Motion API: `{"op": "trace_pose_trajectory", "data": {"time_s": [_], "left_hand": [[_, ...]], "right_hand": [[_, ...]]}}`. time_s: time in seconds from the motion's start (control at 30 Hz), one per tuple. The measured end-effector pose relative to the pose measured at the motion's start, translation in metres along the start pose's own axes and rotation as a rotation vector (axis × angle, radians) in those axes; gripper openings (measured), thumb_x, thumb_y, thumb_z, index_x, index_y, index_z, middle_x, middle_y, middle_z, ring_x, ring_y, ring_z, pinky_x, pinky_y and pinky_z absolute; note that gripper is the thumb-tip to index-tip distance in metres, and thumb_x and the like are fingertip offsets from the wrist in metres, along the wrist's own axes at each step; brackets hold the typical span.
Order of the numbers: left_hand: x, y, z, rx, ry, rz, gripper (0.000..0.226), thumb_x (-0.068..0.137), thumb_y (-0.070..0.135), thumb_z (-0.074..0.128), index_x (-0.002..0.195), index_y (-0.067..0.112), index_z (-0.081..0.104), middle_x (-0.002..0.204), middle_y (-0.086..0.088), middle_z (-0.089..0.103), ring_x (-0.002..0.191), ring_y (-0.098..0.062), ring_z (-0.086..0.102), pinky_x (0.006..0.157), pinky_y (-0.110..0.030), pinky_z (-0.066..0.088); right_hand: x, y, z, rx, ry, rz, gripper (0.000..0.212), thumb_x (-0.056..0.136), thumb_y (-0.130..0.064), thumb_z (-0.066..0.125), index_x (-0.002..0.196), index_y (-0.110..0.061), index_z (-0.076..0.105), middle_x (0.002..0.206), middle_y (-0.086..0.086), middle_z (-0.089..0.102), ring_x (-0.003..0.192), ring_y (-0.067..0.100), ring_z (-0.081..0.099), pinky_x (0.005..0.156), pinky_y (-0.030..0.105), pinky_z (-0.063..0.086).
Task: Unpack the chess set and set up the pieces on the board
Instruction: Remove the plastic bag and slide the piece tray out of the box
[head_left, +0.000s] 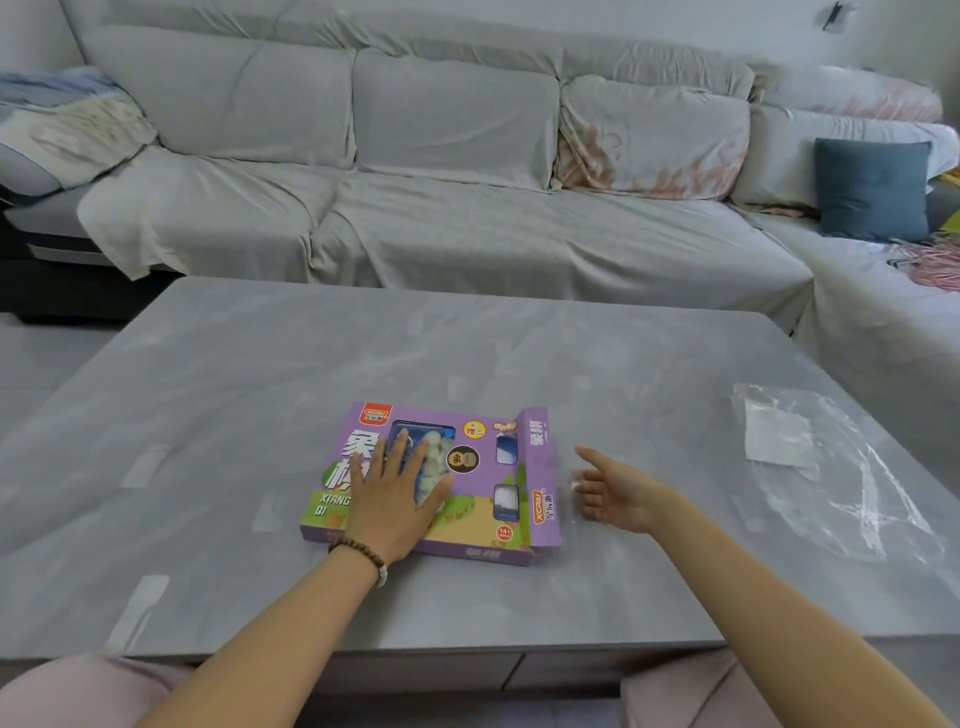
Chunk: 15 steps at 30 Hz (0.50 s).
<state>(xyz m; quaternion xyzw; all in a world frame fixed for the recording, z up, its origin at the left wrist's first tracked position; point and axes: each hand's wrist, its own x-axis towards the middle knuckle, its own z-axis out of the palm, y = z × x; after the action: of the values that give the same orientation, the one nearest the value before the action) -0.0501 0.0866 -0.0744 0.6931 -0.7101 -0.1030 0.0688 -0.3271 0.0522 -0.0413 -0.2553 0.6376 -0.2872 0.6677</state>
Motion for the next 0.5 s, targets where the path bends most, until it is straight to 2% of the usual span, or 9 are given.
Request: {"op": "trace_pose_trajectory", "data": {"time_s": [0.1, 0.17, 0.2, 0.23, 0.27, 0.3, 0.4, 0.5], "left_hand": [[0.004, 0.002, 0.0, 0.007, 0.005, -0.012, 0.098, 0.065, 0.081, -0.011, 0.148, 0.032, 0.003, 0.157, 0.005, -0.008, 0.144, -0.021, -0.008, 0.116, -0.048, -0.003], [0.005, 0.006, 0.0, 0.042, -0.01, -0.014, 0.087, 0.075, 0.077, 0.0, 0.148, 0.03, 0.005, 0.157, 0.003, -0.008, 0.144, -0.024, -0.007, 0.115, -0.05, -0.002], [0.005, 0.011, 0.0, 0.048, -0.016, -0.009, 0.086, 0.076, 0.077, 0.001, 0.148, 0.03, 0.004, 0.157, 0.002, -0.009, 0.144, -0.025, -0.008, 0.114, -0.05, -0.003], [0.004, 0.017, 0.0, 0.044, -0.009, 0.005, 0.089, 0.074, 0.078, -0.002, 0.148, 0.03, 0.002, 0.157, 0.001, -0.008, 0.144, -0.027, -0.008, 0.114, -0.049, -0.005], [0.004, 0.024, 0.0, 0.034, 0.01, 0.033, 0.093, 0.069, 0.079, -0.006, 0.148, 0.031, 0.003, 0.157, 0.001, -0.006, 0.144, -0.027, -0.006, 0.114, -0.049, -0.005], [0.003, 0.033, 0.002, 0.023, 0.028, 0.07, 0.097, 0.065, 0.08, -0.01, 0.148, 0.032, 0.004, 0.157, 0.002, -0.004, 0.144, -0.027, -0.004, 0.114, -0.048, -0.005], [0.002, 0.057, 0.013, 0.014, 0.007, 0.174, 0.104, 0.057, 0.08, -0.026, 0.147, 0.037, 0.006, 0.157, 0.008, -0.002, 0.144, -0.022, -0.01, 0.113, -0.05, -0.008], [0.005, 0.061, 0.021, 0.029, -0.008, 0.187, 0.103, 0.057, 0.078, -0.031, 0.146, 0.04, 0.003, 0.157, 0.009, -0.002, 0.143, -0.02, -0.013, 0.113, -0.051, -0.009]], "right_hand": [[-0.006, 0.0, -0.034, -0.087, 0.149, -0.086, 0.031, 0.087, -0.04, 0.06, 0.087, -0.01, 0.052, 0.063, 0.004, 0.042, 0.051, 0.016, 0.04, 0.048, 0.024, 0.035], [-0.006, 0.004, -0.05, -0.309, 0.301, -0.172, 0.034, 0.089, -0.039, 0.057, 0.097, -0.006, 0.054, 0.073, 0.009, 0.049, 0.058, 0.019, 0.045, 0.056, 0.028, 0.039], [-0.004, 0.008, -0.056, -0.47, 0.402, -0.224, 0.039, 0.091, -0.04, 0.055, 0.108, -0.005, 0.054, 0.089, 0.015, 0.055, 0.074, 0.024, 0.054, 0.069, 0.031, 0.043], [0.0, 0.014, -0.06, -0.644, 0.506, -0.27, 0.047, 0.093, -0.04, 0.051, 0.124, -0.005, 0.049, 0.115, 0.019, 0.054, 0.101, 0.03, 0.055, 0.087, 0.035, 0.041], [0.001, 0.019, -0.062, -0.802, 0.581, -0.321, 0.054, 0.095, -0.041, 0.046, 0.136, -0.008, 0.039, 0.137, 0.018, 0.041, 0.125, 0.032, 0.041, 0.102, 0.036, 0.032], [0.0, 0.024, -0.062, -0.921, 0.607, -0.397, 0.055, 0.097, -0.041, 0.04, 0.143, -0.013, 0.029, 0.15, 0.014, 0.025, 0.138, 0.029, 0.025, 0.11, 0.036, 0.022], [0.0, 0.037, -0.049, -1.166, 0.494, -0.638, 0.052, 0.099, -0.044, 0.023, 0.149, -0.03, 0.012, 0.158, -0.002, 0.002, 0.145, 0.017, -0.001, 0.116, 0.034, 0.004], [0.003, 0.043, -0.034, -1.383, 0.338, -0.67, 0.059, 0.093, -0.055, 0.009, 0.148, -0.036, 0.008, 0.158, -0.008, -0.003, 0.145, 0.011, -0.008, 0.116, 0.032, -0.006]]}}
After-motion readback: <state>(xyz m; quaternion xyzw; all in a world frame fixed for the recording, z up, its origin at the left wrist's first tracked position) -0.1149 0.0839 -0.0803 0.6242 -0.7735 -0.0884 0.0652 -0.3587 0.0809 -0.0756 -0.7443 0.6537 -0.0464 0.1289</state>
